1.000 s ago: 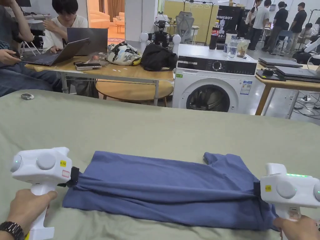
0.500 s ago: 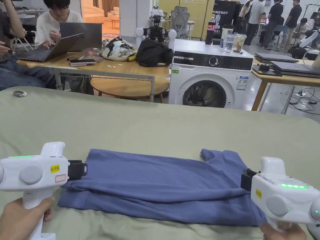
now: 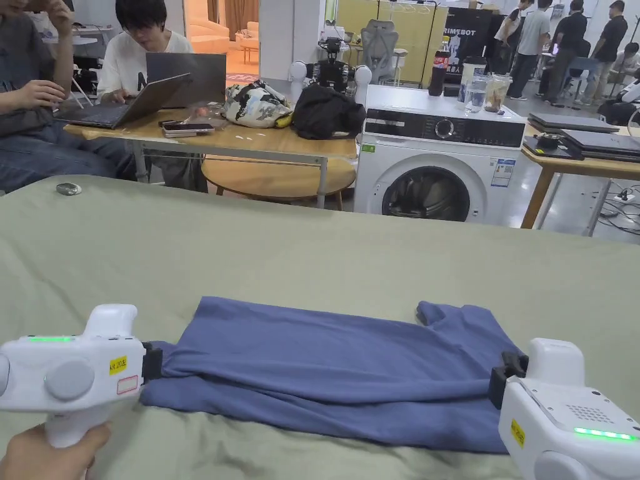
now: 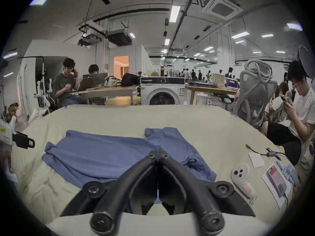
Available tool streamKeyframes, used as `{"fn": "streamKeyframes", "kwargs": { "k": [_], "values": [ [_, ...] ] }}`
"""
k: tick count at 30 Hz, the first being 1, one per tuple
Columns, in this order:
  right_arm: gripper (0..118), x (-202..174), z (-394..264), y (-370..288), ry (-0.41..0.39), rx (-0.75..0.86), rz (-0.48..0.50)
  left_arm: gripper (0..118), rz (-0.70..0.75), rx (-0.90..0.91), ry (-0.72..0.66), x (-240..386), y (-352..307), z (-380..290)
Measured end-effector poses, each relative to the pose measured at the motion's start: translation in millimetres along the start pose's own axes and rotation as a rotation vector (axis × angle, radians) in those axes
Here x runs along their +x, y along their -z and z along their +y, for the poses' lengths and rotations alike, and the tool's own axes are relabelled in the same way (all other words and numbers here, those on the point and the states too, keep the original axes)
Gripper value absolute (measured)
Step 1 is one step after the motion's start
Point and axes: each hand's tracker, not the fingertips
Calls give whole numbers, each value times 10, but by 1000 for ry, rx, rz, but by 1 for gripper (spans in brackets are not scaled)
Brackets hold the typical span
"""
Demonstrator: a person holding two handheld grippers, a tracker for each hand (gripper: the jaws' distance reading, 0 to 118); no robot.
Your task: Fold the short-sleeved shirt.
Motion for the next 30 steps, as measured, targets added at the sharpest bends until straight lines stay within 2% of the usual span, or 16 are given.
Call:
{"fn": "streamKeyframes", "kwargs": {
  "k": [3, 4, 5, 6, 8, 10, 13, 14, 17, 20, 21, 22, 23, 24, 27, 30],
  "values": [
    [0, 43, -48, 16, -16, -22, -11, 0, -27, -134, -65, -166, 257, 112],
    [0, 61, -68, 22, -17, -31, -13, 12, -36, -217, -78, -220, 378, 152],
    [0, 75, -87, 25, -17, -38, -16, 38, -47, -261, -88, -255, 476, 178],
    [0, 106, -114, 50, -19, -51, -21, 50, -48, -312, -105, -290, 600, 188],
    [0, 141, -156, 59, -18, -66, -25, 54, -20, -342, -93, -243, 698, 132],
    [0, 181, -198, 70, -15, -85, -35, 54, 48, -401, -68, -237, 860, 96],
    [0, 240, -247, 92, -16, -112, -45, 52, 63, -385, -32, -207, 976, 68],
    [0, 258, -256, 95, -15, -122, -48, 43, 85, -371, -27, -156, 954, 62],
    [0, 369, -262, 126, 0, -150, -58, 4, 110, -343, 93, 77, 854, -39],
    [0, 540, -216, 215, 4, -194, -83, 2, 80, -327, 102, 48, 873, -14],
    [4, 620, -186, 270, 4, -222, -91, 2, 79, -321, 103, 51, 845, -31],
    [20, 696, -152, 328, 13, -251, -89, 2, 75, -303, 106, 50, 807, -42],
    [47, 766, -131, 395, 22, -285, -81, 2, 71, -286, 101, 56, 708, -66],
    [58, 853, -103, 491, 31, -334, -71, 2, 62, -268, 86, 46, 639, -79],
    [59, 1009, -156, 765, 44, -450, -45, 2, 42, -230, 67, -71, 607, -78],
    [59, 1026, -315, 1047, 4, -573, -23, 2, 30, -199, 57, -103, 526, -102]
  ]
}}
